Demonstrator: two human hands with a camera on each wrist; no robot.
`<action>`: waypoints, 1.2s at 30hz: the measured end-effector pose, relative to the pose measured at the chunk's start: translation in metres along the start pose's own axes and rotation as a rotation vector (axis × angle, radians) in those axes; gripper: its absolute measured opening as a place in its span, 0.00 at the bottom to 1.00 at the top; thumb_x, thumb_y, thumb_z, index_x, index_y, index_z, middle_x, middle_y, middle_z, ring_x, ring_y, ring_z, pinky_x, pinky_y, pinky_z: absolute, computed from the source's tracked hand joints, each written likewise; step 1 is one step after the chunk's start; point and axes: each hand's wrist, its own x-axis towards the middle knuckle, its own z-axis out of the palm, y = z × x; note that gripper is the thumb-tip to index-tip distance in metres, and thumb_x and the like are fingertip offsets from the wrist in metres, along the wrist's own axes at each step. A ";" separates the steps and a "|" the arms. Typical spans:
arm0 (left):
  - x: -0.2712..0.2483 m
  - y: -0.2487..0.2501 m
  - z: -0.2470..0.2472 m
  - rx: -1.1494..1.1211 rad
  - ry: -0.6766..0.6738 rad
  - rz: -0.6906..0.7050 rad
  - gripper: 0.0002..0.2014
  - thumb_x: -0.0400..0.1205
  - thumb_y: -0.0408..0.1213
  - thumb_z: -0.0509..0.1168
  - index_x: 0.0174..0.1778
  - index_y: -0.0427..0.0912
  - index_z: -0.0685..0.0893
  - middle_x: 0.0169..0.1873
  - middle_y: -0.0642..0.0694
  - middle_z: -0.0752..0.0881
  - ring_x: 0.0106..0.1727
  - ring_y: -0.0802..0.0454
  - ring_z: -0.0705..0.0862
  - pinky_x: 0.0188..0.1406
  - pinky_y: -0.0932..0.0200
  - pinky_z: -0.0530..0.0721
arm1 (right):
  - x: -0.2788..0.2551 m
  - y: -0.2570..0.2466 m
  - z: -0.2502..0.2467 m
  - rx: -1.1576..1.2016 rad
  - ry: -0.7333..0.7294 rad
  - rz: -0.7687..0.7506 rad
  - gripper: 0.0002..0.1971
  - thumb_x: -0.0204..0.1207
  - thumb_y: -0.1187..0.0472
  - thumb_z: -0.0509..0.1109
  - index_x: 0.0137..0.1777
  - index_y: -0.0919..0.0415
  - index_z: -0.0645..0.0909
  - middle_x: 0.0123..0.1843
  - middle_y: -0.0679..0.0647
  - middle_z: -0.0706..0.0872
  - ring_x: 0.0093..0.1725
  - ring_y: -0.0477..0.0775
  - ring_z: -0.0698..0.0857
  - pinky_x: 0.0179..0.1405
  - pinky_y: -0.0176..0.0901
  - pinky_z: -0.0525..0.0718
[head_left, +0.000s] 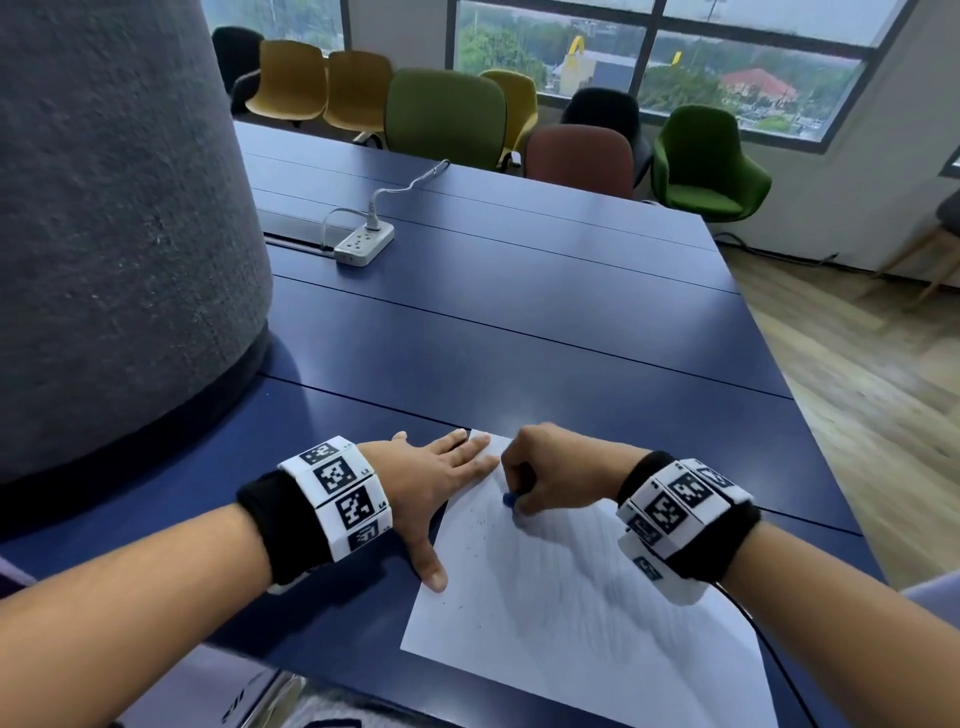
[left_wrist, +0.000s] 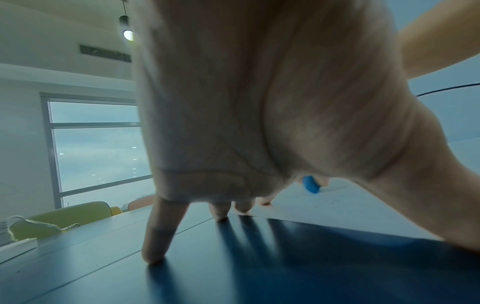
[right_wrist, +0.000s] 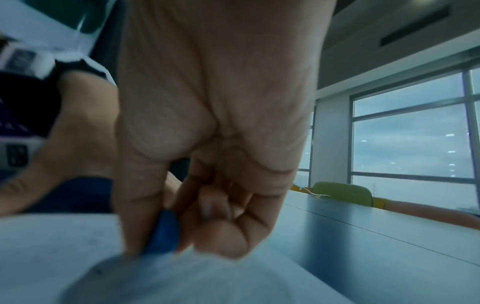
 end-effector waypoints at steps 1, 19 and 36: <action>0.000 0.000 0.000 0.002 0.000 0.000 0.72 0.61 0.68 0.78 0.84 0.56 0.29 0.83 0.58 0.28 0.82 0.59 0.26 0.78 0.21 0.47 | -0.002 -0.002 -0.001 0.012 -0.065 -0.003 0.12 0.68 0.58 0.80 0.31 0.52 0.79 0.31 0.46 0.83 0.28 0.42 0.77 0.24 0.29 0.73; 0.000 0.004 -0.003 0.016 -0.017 -0.011 0.72 0.61 0.67 0.79 0.84 0.56 0.29 0.83 0.57 0.28 0.82 0.58 0.27 0.79 0.23 0.48 | 0.001 0.007 -0.001 0.033 0.055 -0.004 0.08 0.71 0.60 0.76 0.35 0.57 0.79 0.32 0.44 0.82 0.28 0.40 0.77 0.28 0.32 0.73; 0.001 0.000 -0.001 0.010 0.008 -0.006 0.73 0.60 0.69 0.78 0.84 0.53 0.29 0.83 0.60 0.28 0.82 0.61 0.28 0.80 0.26 0.49 | 0.016 0.010 -0.007 -0.013 0.208 0.025 0.10 0.72 0.59 0.74 0.33 0.55 0.76 0.30 0.45 0.78 0.34 0.53 0.78 0.29 0.38 0.70</action>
